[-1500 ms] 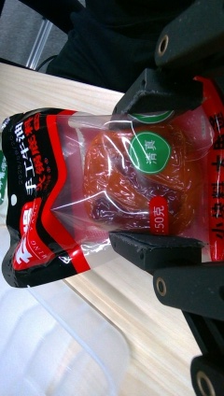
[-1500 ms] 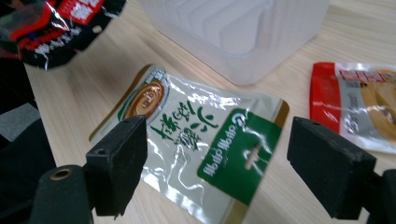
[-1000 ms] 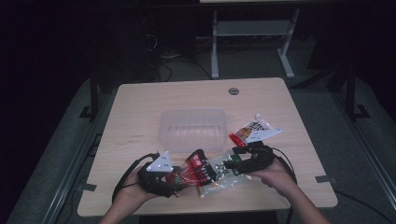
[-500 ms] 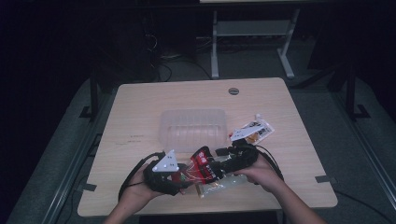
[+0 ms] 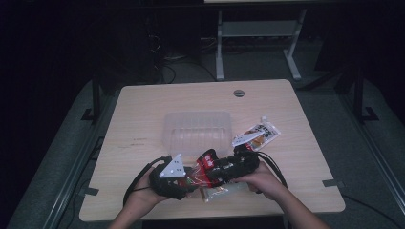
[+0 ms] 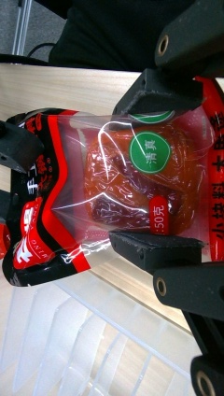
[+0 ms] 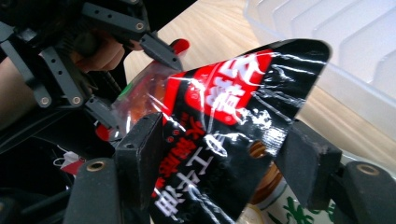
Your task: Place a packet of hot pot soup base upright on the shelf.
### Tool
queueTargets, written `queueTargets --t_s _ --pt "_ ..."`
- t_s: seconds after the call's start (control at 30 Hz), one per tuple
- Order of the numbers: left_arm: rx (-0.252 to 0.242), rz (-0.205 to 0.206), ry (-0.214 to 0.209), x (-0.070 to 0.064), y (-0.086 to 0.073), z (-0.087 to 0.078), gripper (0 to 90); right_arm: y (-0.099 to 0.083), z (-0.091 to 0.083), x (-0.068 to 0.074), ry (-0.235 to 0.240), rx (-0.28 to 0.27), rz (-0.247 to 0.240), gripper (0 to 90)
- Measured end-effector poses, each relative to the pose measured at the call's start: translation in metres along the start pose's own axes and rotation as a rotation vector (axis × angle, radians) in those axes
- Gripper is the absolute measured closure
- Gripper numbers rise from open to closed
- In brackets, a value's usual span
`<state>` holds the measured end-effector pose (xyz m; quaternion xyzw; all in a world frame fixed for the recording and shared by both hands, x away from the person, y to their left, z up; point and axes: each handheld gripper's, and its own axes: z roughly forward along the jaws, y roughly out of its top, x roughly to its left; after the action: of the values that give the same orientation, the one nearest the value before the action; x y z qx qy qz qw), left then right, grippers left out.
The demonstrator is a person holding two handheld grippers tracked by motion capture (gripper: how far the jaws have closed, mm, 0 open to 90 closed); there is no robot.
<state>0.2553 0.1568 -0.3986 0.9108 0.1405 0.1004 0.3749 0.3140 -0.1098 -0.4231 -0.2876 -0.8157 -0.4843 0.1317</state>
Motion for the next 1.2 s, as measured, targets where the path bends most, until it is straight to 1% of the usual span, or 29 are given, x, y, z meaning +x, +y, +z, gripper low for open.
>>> queueTargets --t_s 0.07,0.1,0.17,0.2,0.23,0.27,0.3,0.33,0.4,0.47,0.53,0.6,0.63,0.67,0.7,0.77,0.87,0.93,1.0,1.07,1.1,1.13,1.17,1.2 --pt "-0.007 -0.005 0.000 0.0005 -0.0001 0.0001 40.9 0.0002 -0.0019 -0.0006 0.001 -0.007 -0.005 41.5" --pt "-0.004 -0.002 0.002 0.0010 0.0002 0.0004 40.9 0.0003 -0.0027 -0.0011 0.011 -0.006 0.004 43.4" --pt "0.005 0.002 0.003 0.0017 0.0000 0.0019 40.9 0.0004 -0.0022 -0.0009 0.023 -0.006 -0.001 47.6" --pt "0.008 0.001 -0.001 0.0020 -0.0005 0.0028 40.9 0.0004 -0.0019 0.0004 0.017 0.000 -0.005 50.4" --pt "0.011 0.001 -0.002 0.0024 -0.0011 0.0032 40.9 0.0003 -0.0018 0.0011 0.006 -0.001 -0.020 53.4" --pt "0.006 -0.008 -0.004 0.0022 -0.0014 0.0040 40.9 0.0004 -0.0023 0.0011 0.007 0.001 -0.020 56.0" --pt "0.009 -0.004 -0.005 0.0025 -0.0012 0.0041 40.9 0.0005 -0.0029 0.0010 0.008 0.000 -0.017 59.5" --pt "0.010 0.002 -0.004 0.0028 -0.0008 0.0042 41.0 0.0005 -0.0035 0.0009 0.002 -0.001 -0.026 62.9" --pt "0.011 -0.001 -0.004 0.0030 0.0000 0.0047 41.0 0.0006 -0.0038 0.0003 0.010 -0.003 -0.027 66.9" --pt "0.011 -0.004 -0.005 0.0033 0.0001 0.0054 41.1 0.0006 -0.0033 0.0014 0.011 -0.001 -0.039 69.9" --pt "0.011 0.002 -0.006 0.0029 -0.0001 0.0051 41.2 0.0003 -0.0030 0.0018 0.008 0.000 -0.042 74.1" --pt "0.010 0.010 -0.008 0.0030 -0.0001 0.0042 41.1 0.0002 -0.0029 0.0019 0.004 0.001 -0.064 78.7" --pt "-0.004 0.002 -0.008 0.0024 0.0003 0.0037 41.2 0.0002 -0.0033 0.0025 0.003 -0.003 -0.070 81.5" --pt "-0.004 0.002 -0.008 0.0024 0.0003 0.0037 41.2 0.0002 -0.0033 0.0025 0.003 -0.003 -0.070 81.5" --pt "-0.005 0.005 -0.008 0.0025 0.0007 0.0034 41.2 0.0002 -0.0048 0.0032 0.004 -0.014 -0.094 84.3" --pt "-0.004 0.010 -0.008 0.0020 0.0015 0.0030 41.2 0.0002 -0.0052 0.0042 0.001 -0.020 -0.103 85.3" --pt "-0.003 0.017 -0.006 0.0015 0.0022 0.0036 41.3 -0.0004 -0.0055 0.0053 0.000 -0.023 -0.121 89.5" --pt "-0.002 0.010 -0.007 0.0006 0.0016 0.0046 41.3 -0.0012 -0.0044 0.0063 -0.007 -0.018 -0.134 89.8" --pt "-0.002 0.019 -0.005 0.0007 0.0011 0.0046 41.3 -0.0018 -0.0044 0.0062 -0.005 -0.017 -0.136 90.0" --pt "-0.016 0.015 -0.009 0.0012 0.0005 0.0038 41.2 -0.0021 -0.0055 0.0058 0.001 -0.029 -0.139 90.0" --pt "-0.024 0.012 -0.016 0.0018 -0.0001 0.0029 41.1 -0.0020 -0.0075 0.0064 0.015 -0.044 -0.120 90.0" --pt "-0.036 0.006 -0.016 0.0015 -0.0008 0.0032 40.9 -0.0020 -0.0081 0.0064 0.020 -0.051 -0.121 90.0" --pt "-0.036 0.006 -0.016 0.0015 -0.0008 0.0032 40.8 -0.0020 -0.0081 0.0064 0.020 -0.051 -0.121 90.0" --pt "-0.034 0.009 -0.020 0.0016 -0.0010 0.0031 40.8 -0.0020 -0.0091 0.0071 0.027 -0.064 -0.121 90.0"
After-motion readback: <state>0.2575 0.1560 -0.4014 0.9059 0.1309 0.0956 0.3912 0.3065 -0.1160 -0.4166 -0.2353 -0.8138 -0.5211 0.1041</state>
